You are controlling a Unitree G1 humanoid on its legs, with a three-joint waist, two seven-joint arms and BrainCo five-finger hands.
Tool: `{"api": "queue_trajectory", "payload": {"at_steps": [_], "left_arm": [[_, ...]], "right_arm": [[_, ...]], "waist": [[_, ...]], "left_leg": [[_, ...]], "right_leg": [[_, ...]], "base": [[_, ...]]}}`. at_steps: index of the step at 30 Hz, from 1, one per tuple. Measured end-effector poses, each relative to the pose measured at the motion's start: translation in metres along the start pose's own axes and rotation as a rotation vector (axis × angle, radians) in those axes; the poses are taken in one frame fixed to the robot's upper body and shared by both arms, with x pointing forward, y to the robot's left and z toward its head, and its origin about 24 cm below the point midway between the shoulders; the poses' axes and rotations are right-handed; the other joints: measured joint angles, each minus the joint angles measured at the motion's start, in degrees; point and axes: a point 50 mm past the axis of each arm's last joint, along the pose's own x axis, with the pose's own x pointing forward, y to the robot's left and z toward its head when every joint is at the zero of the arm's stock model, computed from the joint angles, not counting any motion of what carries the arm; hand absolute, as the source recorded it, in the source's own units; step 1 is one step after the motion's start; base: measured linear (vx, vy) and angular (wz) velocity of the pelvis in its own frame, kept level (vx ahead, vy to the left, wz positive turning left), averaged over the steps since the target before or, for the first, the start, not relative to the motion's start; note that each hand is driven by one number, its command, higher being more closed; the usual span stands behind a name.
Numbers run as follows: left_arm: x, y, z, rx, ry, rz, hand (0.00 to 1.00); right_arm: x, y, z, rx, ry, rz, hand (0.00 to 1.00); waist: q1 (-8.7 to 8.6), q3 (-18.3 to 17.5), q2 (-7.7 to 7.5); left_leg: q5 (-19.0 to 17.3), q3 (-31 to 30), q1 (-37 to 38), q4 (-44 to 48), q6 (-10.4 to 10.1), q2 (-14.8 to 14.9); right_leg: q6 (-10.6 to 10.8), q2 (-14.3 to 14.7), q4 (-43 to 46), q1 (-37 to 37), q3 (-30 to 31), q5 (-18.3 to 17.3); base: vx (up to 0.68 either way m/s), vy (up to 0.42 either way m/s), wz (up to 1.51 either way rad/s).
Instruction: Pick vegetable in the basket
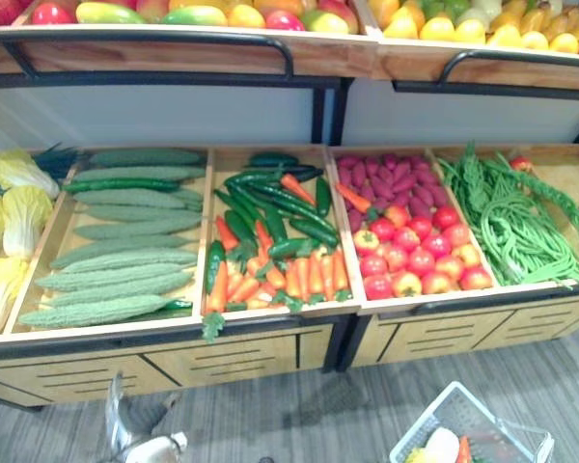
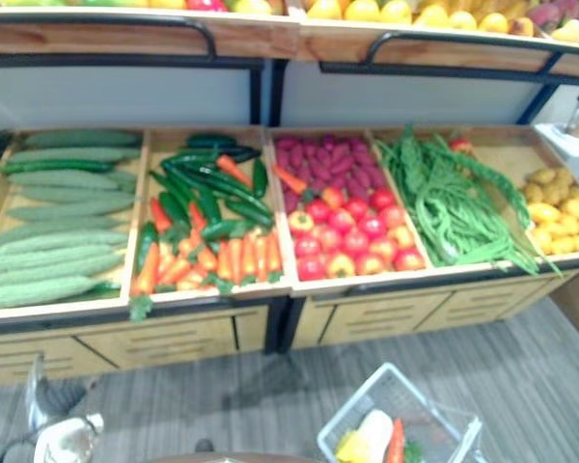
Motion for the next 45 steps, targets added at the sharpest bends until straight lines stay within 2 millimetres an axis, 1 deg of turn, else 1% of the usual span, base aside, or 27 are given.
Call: {"api": "queue_trajectory", "payload": {"at_steps": [1,2,4,5,6,8,11,14,21,27,28,29,30,31,32,33,34,35,36,37,38,39,40,41,42,44,45], "left_arm": [[-0.005,0.001,-0.02,-0.004,0.105,0.015,0.0],[-0.008,0.0,-0.029,-0.018,0.16,0.018,0.0],[-0.028,-0.001,-0.066,-0.075,0.377,0.023,0.0],[-0.033,-0.002,-0.075,-0.067,0.422,0.017,0.0],[-0.043,-0.005,-0.087,-0.07,0.494,-0.003,0.0],[-0.053,-0.012,-0.094,-0.065,0.544,-0.061,0.0],[-0.056,-0.019,-0.095,-0.045,0.55,-0.129,0.0],[-0.055,-0.028,-0.09,-0.021,0.525,-0.224,0.0],[-0.056,-0.046,-0.081,0.037,0.459,-0.42,0.0],[-0.062,-0.051,-0.083,0.087,0.446,-0.519,0.0],[-0.063,-0.052,-0.084,0.094,0.442,-0.531,0.0],[-0.062,-0.053,-0.083,0.096,0.437,-0.537,0.0],[-0.059,-0.056,-0.078,0.102,0.413,-0.555,0.0],[-0.058,-0.058,-0.075,0.105,0.401,-0.563,0.0],[-0.056,-0.063,-0.068,0.118,0.367,-0.587,0.0],[-0.055,-0.067,-0.063,0.133,0.34,-0.608,0.0],[-0.054,-0.068,-0.061,0.139,0.326,-0.613,0.0],[-0.051,-0.069,-0.058,0.159,0.299,-0.625,0.0],[-0.049,-0.069,-0.056,0.172,0.29,-0.631,0.0],[-0.047,-0.071,-0.054,0.188,0.279,-0.636,0.0],[-0.046,-0.072,-0.051,0.19,0.266,-0.64,0.0],[-0.046,-0.077,-0.045,0.181,0.249,-0.648,0.0],[-0.044,-0.078,-0.041,0.173,0.234,-0.648,0.0],[-0.042,-0.08,-0.035,0.161,0.209,-0.648,0.0],[-0.044,-0.079,-0.039,0.163,0.219,-0.652,0.0],[-0.047,-0.076,-0.046,0.173,0.238,-0.654,0.0],[-0.048,-0.073,-0.049,0.175,0.253,-0.65,0.0]], "right_arm": [[0.0,0.001,0.0,-0.003,-0.001,0.0,1.0],[0.0,0.001,0.0,-0.004,-0.002,-0.003,1.0],[0.0,0.005,0.005,-0.016,-0.015,-0.003,1.0],[0.0,0.006,0.006,-0.019,-0.017,0.001,1.0],[0.0,0.007,0.007,-0.026,-0.021,0.004,1.0],[0.0,0.008,0.006,-0.029,-0.016,0.005,1.0],[0.0,0.009,0.006,-0.031,-0.011,0.005,1.0],[0.0,0.012,0.009,-0.037,-0.017,0.012,1.0],[0.0,0.013,0.008,-0.051,-0.015,0.025,1.0],[0.001,0.016,0.013,-0.071,-0.03,0.044,1.0],[0.001,0.016,0.014,-0.07,-0.032,0.048,1.0],[0.001,0.017,0.015,-0.069,-0.036,0.051,1.0],[0.002,0.018,0.019,-0.066,-0.049,0.053,1.0],[0.002,0.018,0.02,-0.064,-0.053,0.052,1.0],[0.002,0.017,0.022,-0.057,-0.062,0.05,1.0],[0.002,0.018,0.024,-0.045,-0.077,0.051,1.0],[0.002,0.018,0.026,-0.04,-0.089,0.053,1.0],[0.001,0.021,0.031,-0.034,-0.113,0.064,1.0],[0.001,0.025,0.035,-0.028,-0.128,0.075,1.0],[0.001,0.027,0.039,-0.025,-0.143,0.083,1.0],[0.0,0.03,0.042,-0.037,-0.157,0.1,1.0],[0.0,0.036,0.049,-0.047,-0.182,0.116,1.0],[-0.001,0.037,0.053,-0.043,-0.197,0.119,1.0],[0.001,0.033,0.057,-0.024,-0.198,0.1,1.0],[0.003,0.028,0.053,-0.036,-0.174,0.087,1.0],[0.002,0.027,0.05,-0.051,-0.173,0.09,1.0],[0.002,0.03,0.049,-0.052,-0.169,0.096,1.0]], "waist": [[-0.03,-0.03,0.12],[-0.07,-0.01,0.18],[-0.02,0.0,0.39],[-0.02,-0.03,0.44],[-0.17,-0.05,0.51],[-0.27,0.09,0.78],[-0.71,0.11,0.73],[-1.53,0.15,0.78],[-1.66,0.18,0.75],[-1.6,0.75,0.9],[-1.62,1.32,0.35],[-1.62,1.92,0.31],[-1.74,3.52,0.35],[-1.85,3.94,0.29],[-2.06,4.67,0.96],[-2.44,5.04,1.48],[-2.68,5.3,1.75],[-2.8,5.92,2.13],[-2.83,6.36,2.64],[-2.97,6.76,3.0],[-3.11,7.17,3.97],[-2.91,8.73,4.72],[-3.36,9.51,4.57],[-3.35,10.32,4.21],[-2.96,10.38,4.27],[-2.96,10.35,4.21],[-2.88,10.17,3.78]], "left_leg": [[-0.04,0.11,0.13,-0.01,-0.05,0.1],[-0.07,0.31,0.25,-0.01,-0.09,0.15],[-0.61,2.32,1.74,-0.03,-0.42,0.44],[-0.76,2.77,2.14,-0.03,-0.53,0.5],[-0.94,3.34,2.76,-0.04,-0.64,0.59],[-1.08,3.72,3.12,-0.04,-0.74,0.66],[-1.11,3.74,3.13,-0.04,-0.78,0.68],[-1.21,3.73,3.13,-0.04,-0.76,0.58],[-1.52,3.85,3.25,-0.02,-0.96,0.49],[-2.93,6.24,5.99,0.33,-1.29,0.55],[-3.95,6.97,6.31,1.33,-1.24,0.6],[-5.33,7.02,5.88,3.71,-1.19,0.82],[-8.75,7.04,4.4,9.77,-1.08,1.71],[-10.35,7.05,3.44,12.88,-0.92,2.29],[-13.44,7.08,1.0,19.22,-0.56,3.7],[-15.82,7.36,-1.3,23.74,-0.36,4.97],[-16.64,7.82,-2.07,25.23,-0.18,5.39],[-17.89,10.43,-2.52,26.66,0.06,6.51],[-18.62,12.97,-2.39,27.01,0.19,7.67],[-19.03,15.58,-2.01,27.12,0.53,8.61],[-18.47,19.95,-1.33,25.5,1.86,9.58],[-17.62,25.45,-0.05,23.47,3.13,10.88],[-17.34,27.19,0.55,22.65,3.44,10.87],[-16.34,31.23,3.05,20.23,3.94,10.45],[-15.25,35.52,5.31,17.9,3.99,10.3],[-14.15,40.32,7.53,15.58,3.79,9.81],[-13.62,44.08,8.05,15.04,3.75,9.46]], "right_leg": [[0.05,0.06,-0.05,0.04,0.16,-0.04],[0.04,0.09,-0.08,0.02,0.41,-0.04],[0.04,0.22,-0.15,0.12,2.35,-0.03],[0.03,0.29,-0.15,0.2,2.93,-0.03],[0.04,0.37,-0.19,0.45,3.53,-0.03],[0.04,0.45,-0.44,0.65,3.83,-0.02],[0.05,0.46,-0.51,0.68,3.85,-0.02],[0.05,0.38,-0.61,0.72,3.84,-0.03],[0.08,0.39,-0.73,0.82,4.09,-0.04],[0.5,0.32,-0.25,1.63,6.71,-0.38],[0.71,0.02,1.13,1.22,7.62,-1.09],[0.69,-0.31,2.39,1.03,8.01,-1.71],[0.66,-0.99,5.39,0.57,8.54,-3.2],[0.72,-1.2,6.75,0.02,8.97,-3.88],[1.28,-1.26,9.21,-1.24,9.88,-4.53],[1.69,-0.91,10.23,-2.76,11.24,-4.23],[2.21,-0.69,10.49,-3.52,12.18,-3.71],[2.25,0.01,10.37,-5.4,15.23,-1.68],[1.33,1.09,9.95,-7.0,17.52,1.1],[0.28,2.1,8.67,-8.23,18.25,4.81],[-0.71,3.48,3.63,-8.97,18.25,11.65],[-2.61,3.53,5.19,-9.36,13.02,13.16],[-4.88,2.83,12.17,-10.86,8.69,8.27],[-7.59,0.59,24.72,-11.94,1.77,0.36],[-8.48,-0.69,31.7,-10.06,-3.29,-2.44],[-8.55,-1.75,34.82,-6.61,-6.14,-2.98],[-8.26,-2.86,34.53,-4.53,-6.65,-3.11]], "base": [[-0.01,-0.003,-0.05],[-0.01,0.005,-0.18],[0.0,0.007,-0.39],[0.01,-0.001,-0.4],[0.01,-0.007,-0.26],[0.02,-0.012,-0.14],[0.0,-0.004,-0.01],[0.0,0.0,0.0],[0.01,-0.003,-0.02],[0.03,-0.004,-0.21],[0.03,0.023,-0.36],[0.02,0.021,-0.26],[0.01,0.016,-0.16],[-0.02,0.023,-0.21],[-0.04,0.051,-0.31],[-0.04,0.066,-0.4],[-0.05,0.132,-0.71],[-0.06,0.137,-1.03],[-0.11,0.198,-1.38],[-0.15,0.208,-1.66],[-0.2,0.216,-1.88],[-0.19,0.169,-1.66],[-0.16,0.148,-1.56],[-0.12,0.167,-1.51],[-0.1,0.152,-1.59],[-0.08,0.065,-1.5],[-0.06,-0.01,-1.65]]}}
